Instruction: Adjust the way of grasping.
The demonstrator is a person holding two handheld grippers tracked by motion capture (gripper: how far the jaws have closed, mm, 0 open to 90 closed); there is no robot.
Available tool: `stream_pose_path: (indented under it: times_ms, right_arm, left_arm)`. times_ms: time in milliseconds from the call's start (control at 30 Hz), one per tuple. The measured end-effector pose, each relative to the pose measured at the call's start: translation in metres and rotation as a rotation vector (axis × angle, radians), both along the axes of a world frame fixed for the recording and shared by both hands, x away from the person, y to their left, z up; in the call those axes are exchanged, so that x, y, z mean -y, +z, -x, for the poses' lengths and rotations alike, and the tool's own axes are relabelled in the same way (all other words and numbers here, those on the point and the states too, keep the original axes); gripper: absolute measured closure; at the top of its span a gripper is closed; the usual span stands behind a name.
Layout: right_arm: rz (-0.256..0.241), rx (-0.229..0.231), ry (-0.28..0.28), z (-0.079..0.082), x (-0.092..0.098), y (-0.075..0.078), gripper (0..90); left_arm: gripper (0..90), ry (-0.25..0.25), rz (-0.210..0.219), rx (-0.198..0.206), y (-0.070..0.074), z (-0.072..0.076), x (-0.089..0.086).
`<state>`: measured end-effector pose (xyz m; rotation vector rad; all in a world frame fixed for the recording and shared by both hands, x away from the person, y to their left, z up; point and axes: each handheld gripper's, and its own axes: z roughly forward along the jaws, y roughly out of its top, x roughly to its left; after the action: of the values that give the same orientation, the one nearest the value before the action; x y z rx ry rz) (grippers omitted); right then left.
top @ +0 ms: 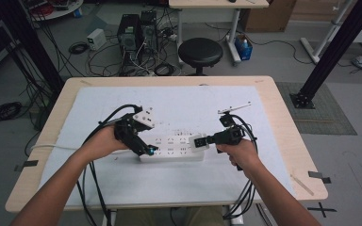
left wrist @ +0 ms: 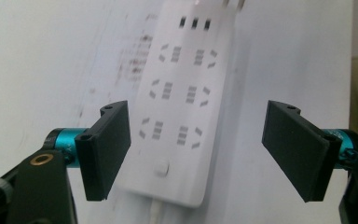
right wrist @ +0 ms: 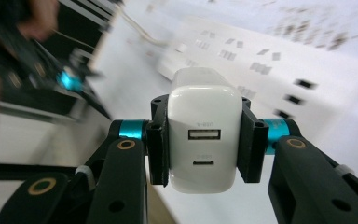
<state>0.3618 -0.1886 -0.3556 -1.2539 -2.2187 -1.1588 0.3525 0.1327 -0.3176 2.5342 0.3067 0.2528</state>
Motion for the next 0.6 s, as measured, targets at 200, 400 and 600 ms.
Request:
stream_pose_path:
  times_ms: [200,400,600]
  right_arm:
    - [0.122,0.157,0.038,0.006,0.018,0.013,61.9]
    - [0.27,0.233,0.056,0.006,0.038,0.026,61.9]
    - [0.277,0.256,0.056,0.006,0.056,0.035,61.9]
  left_arm:
    - [23.7,0.088,-0.013,-0.053,0.0,-0.004,-0.032]
    - [23.7,0.146,-0.028,-0.095,0.01,-0.006,-0.057]
    - [23.7,0.182,-0.048,-0.1,0.016,-0.007,-0.065]
